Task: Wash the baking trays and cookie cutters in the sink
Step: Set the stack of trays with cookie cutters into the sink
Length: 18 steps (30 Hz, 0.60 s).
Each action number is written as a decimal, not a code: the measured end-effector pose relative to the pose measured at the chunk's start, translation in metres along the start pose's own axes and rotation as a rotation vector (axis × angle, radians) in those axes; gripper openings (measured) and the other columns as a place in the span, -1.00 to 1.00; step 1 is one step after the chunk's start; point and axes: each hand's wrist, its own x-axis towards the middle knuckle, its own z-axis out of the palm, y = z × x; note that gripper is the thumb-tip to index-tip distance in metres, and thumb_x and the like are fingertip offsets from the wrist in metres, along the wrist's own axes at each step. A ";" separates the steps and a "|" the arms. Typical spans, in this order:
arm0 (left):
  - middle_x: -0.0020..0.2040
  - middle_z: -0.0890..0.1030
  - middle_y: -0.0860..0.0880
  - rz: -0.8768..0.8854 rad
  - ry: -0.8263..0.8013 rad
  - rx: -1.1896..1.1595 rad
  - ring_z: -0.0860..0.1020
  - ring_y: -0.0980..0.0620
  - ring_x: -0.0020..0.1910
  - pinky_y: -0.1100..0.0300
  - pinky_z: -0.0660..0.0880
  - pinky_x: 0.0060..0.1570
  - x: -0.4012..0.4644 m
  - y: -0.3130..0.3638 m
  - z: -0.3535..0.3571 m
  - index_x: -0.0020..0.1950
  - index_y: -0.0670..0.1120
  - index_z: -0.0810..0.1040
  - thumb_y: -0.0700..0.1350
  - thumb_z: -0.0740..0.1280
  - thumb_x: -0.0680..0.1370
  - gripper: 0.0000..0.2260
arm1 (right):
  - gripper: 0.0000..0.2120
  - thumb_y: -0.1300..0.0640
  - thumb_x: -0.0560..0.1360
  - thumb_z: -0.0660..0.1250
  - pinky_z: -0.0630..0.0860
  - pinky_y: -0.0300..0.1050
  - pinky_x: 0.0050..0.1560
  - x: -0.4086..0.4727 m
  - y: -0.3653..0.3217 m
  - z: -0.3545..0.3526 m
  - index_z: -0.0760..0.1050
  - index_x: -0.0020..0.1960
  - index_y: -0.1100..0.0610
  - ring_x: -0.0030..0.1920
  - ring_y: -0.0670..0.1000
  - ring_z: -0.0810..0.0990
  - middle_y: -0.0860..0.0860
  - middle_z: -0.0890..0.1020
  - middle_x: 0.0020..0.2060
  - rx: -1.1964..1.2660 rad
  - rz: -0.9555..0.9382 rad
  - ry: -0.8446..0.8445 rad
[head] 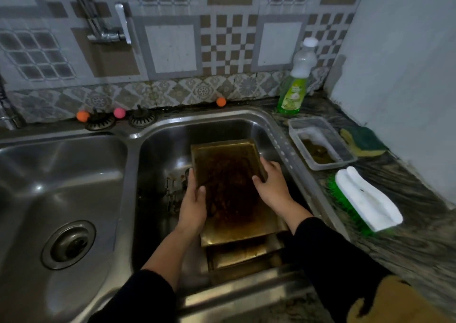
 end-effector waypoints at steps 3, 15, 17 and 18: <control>0.38 0.36 0.03 0.020 0.012 -0.105 0.35 -0.04 0.37 -0.09 0.31 0.34 -0.006 0.010 0.002 0.53 0.25 0.05 -0.09 0.02 0.69 -0.55 | -0.47 0.10 0.59 0.23 0.20 -0.04 0.45 -0.012 -0.012 -0.031 0.16 0.52 -0.01 0.47 0.01 0.22 -0.03 0.22 0.48 -0.061 -0.012 -0.085; 0.53 0.22 -0.01 0.200 0.118 0.048 0.19 -0.01 0.49 0.02 0.13 0.44 0.001 0.029 0.032 0.58 0.11 0.01 -0.10 0.04 0.69 -0.53 | -0.42 -0.17 0.56 0.19 0.48 0.01 0.02 -0.077 0.044 -0.154 0.08 0.52 -0.16 0.18 0.21 0.47 0.14 0.31 0.32 -0.808 0.155 0.255; 0.53 0.22 -0.02 0.189 0.112 0.032 0.19 -0.03 0.49 0.02 0.14 0.43 0.001 0.028 0.037 0.58 0.12 0.01 -0.10 0.04 0.69 -0.53 | -0.41 -0.20 0.56 0.17 0.49 -0.03 -0.08 -0.078 0.050 -0.149 0.04 0.52 -0.20 0.14 0.17 0.54 0.12 0.36 0.33 -0.846 0.166 0.270; 0.52 0.23 -0.02 0.183 0.109 0.023 0.20 -0.03 0.49 0.00 0.15 0.44 0.001 0.027 0.038 0.57 0.12 0.02 -0.10 0.05 0.69 -0.53 | -0.41 -0.22 0.55 0.18 0.50 -0.03 -0.07 -0.078 0.051 -0.148 0.05 0.51 -0.22 0.17 0.16 0.54 0.11 0.38 0.34 -0.857 0.155 0.294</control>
